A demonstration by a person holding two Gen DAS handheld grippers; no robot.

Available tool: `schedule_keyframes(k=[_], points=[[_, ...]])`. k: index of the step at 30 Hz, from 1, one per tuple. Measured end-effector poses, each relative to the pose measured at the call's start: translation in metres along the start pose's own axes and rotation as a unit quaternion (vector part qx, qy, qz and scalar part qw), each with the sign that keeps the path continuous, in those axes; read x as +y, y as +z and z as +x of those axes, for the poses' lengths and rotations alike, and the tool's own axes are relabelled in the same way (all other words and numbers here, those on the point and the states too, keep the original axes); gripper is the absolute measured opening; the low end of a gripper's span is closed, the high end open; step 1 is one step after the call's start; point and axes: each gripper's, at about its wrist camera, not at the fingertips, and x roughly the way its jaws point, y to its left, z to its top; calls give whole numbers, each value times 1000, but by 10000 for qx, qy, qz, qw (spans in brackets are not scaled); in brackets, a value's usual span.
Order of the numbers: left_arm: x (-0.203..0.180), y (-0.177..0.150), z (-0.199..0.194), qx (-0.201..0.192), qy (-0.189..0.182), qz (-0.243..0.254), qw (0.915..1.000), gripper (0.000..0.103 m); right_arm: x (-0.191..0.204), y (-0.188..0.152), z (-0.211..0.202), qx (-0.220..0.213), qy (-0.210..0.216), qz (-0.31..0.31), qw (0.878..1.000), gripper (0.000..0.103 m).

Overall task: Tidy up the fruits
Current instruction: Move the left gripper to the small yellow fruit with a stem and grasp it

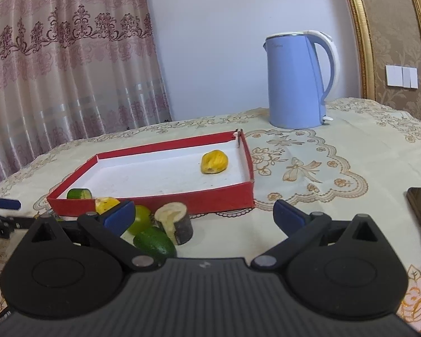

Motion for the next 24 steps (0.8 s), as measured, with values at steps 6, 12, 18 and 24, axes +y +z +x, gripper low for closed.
schedule_keyframes(k=[6, 12, 18, 24], points=[[-9, 7, 7, 15, 82, -7, 10000, 79, 3, -1, 2, -4, -7, 9, 10000, 103], [-36, 7, 16, 43, 90, 346, 9994, 80, 8, 0, 0, 2, 8, -120, 9999, 103], [-26, 6, 23, 307, -62, 43, 9995, 59, 15, 1, -3, -17, 25, -254, 9997, 103], [-17, 5, 25, 424, -487, -497, 9967, 35, 21, -1, -2, -31, -21, -407, 9992, 103]])
